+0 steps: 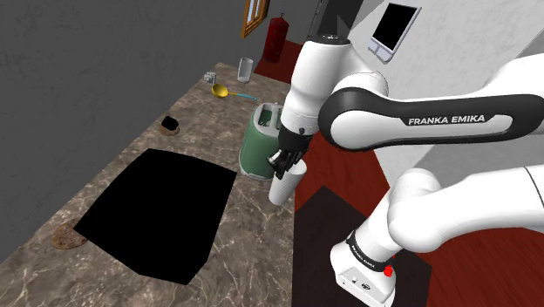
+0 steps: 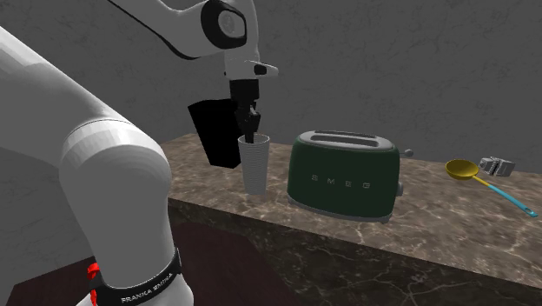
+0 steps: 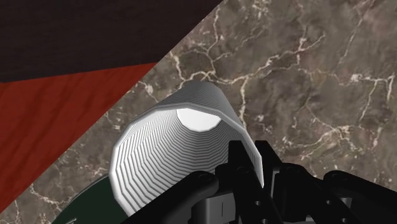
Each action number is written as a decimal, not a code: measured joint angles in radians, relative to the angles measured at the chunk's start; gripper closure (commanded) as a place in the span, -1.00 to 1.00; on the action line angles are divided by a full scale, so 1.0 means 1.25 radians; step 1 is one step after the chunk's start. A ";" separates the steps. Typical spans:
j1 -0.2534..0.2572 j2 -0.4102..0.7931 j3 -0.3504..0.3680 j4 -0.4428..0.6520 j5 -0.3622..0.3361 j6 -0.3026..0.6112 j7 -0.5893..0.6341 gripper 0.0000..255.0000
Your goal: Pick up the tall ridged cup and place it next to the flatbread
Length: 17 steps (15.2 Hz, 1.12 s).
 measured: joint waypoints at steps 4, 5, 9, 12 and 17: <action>-0.002 -0.009 -0.007 0.036 -0.005 -0.045 -0.001 1.00; -0.003 -0.011 -0.010 0.046 -0.007 -0.057 -0.002 1.00; -0.004 -0.023 -0.018 0.082 -0.012 -0.105 -0.005 1.00; -0.004 -0.031 -0.022 0.108 -0.014 -0.138 -0.005 1.00; -0.009 -0.029 -0.031 0.162 -0.022 -0.191 -0.008 1.00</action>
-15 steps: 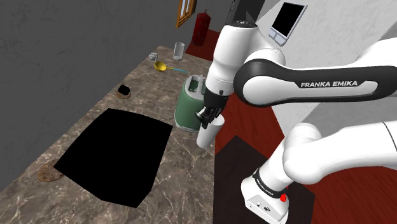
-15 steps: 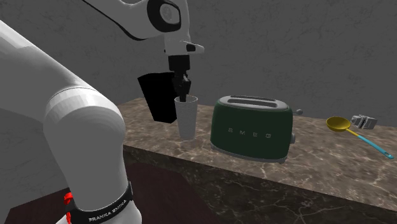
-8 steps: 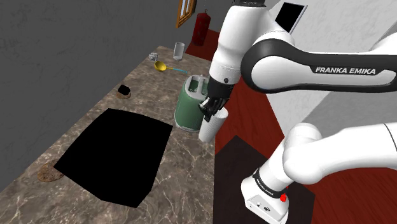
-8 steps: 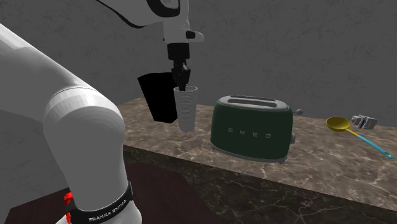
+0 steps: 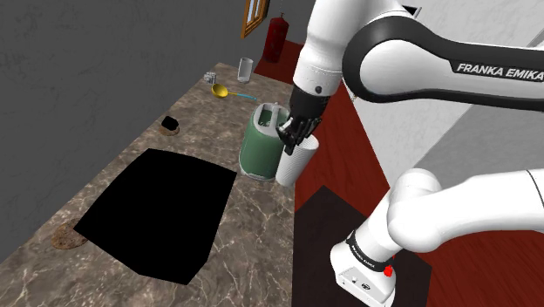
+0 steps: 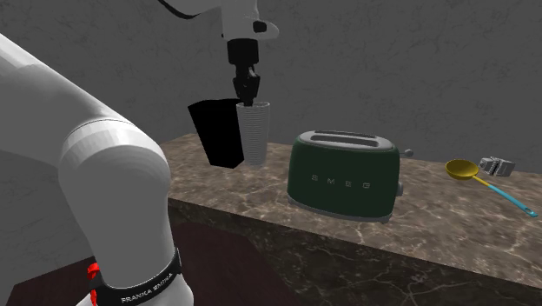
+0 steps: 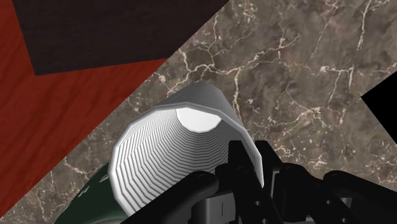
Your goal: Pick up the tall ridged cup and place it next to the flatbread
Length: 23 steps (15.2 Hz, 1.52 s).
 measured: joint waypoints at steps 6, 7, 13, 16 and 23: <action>-0.005 0.002 -0.010 0.066 -0.008 -0.064 -0.003 1.00; -0.005 0.002 -0.011 0.076 -0.009 -0.074 -0.003 1.00; -0.010 0.018 -0.017 0.151 -0.016 -0.133 -0.003 1.00; -0.012 0.020 -0.021 0.185 -0.020 -0.166 -0.005 1.00; -0.014 0.118 0.040 0.253 -0.008 -0.134 0.057 1.00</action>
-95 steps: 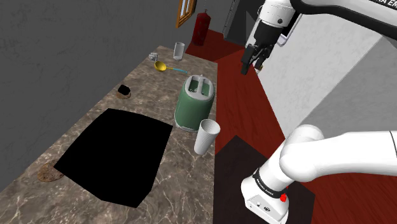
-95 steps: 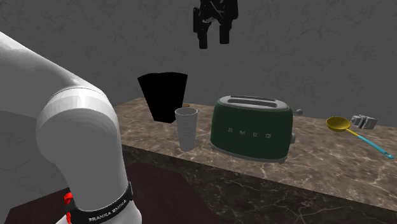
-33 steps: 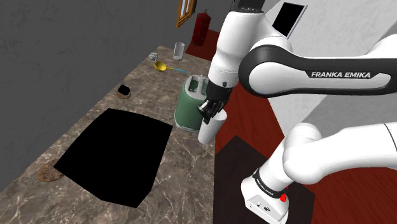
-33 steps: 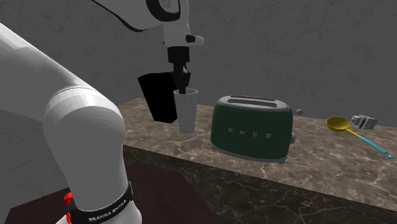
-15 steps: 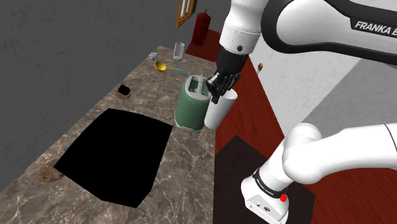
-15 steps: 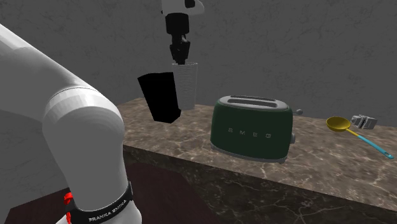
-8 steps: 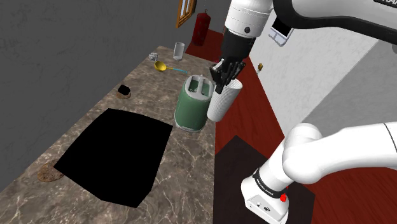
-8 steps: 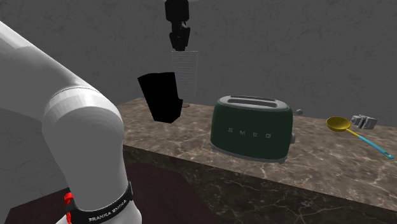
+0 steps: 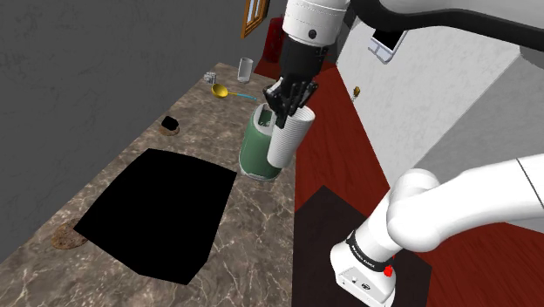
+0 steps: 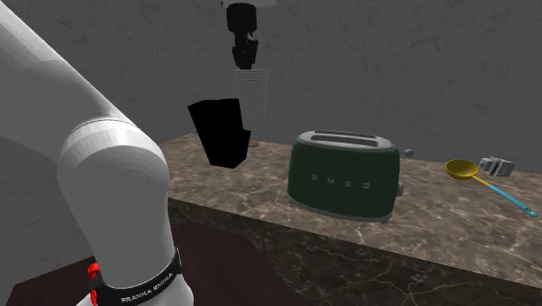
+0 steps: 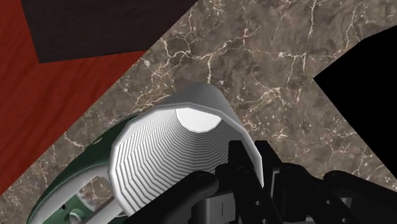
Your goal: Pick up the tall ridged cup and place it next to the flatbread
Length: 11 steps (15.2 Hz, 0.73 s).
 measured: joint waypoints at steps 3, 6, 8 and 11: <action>-0.001 0.066 0.045 0.034 0.002 0.033 0.047 1.00; -0.001 0.135 0.092 0.066 -0.003 0.069 0.098 1.00; -0.004 0.200 0.127 0.102 -0.019 0.096 0.137 1.00; -0.003 0.286 0.171 0.153 -0.048 0.123 0.195 1.00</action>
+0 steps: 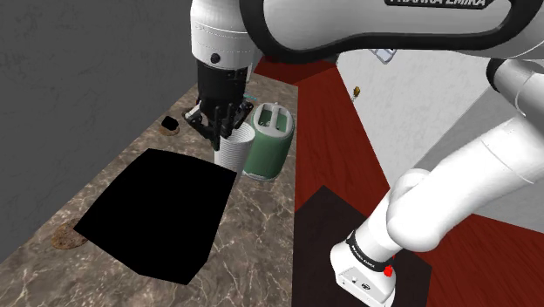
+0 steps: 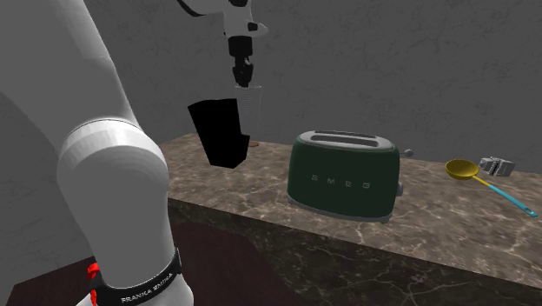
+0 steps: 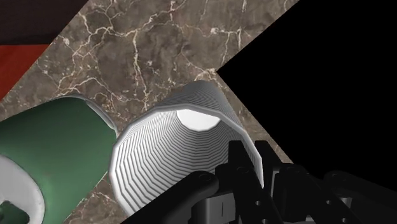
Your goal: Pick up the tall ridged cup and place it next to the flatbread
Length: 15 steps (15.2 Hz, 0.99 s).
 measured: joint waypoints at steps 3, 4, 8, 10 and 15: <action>0.006 0.097 0.038 0.058 -0.046 0.023 0.061 1.00; 0.011 0.132 0.049 0.087 -0.065 0.023 0.083 1.00; 0.044 0.284 0.080 0.216 -0.297 0.029 0.176 1.00; 0.065 0.370 0.101 0.285 -0.397 0.017 0.218 1.00; 0.112 0.580 0.170 0.501 -0.533 -0.056 0.296 1.00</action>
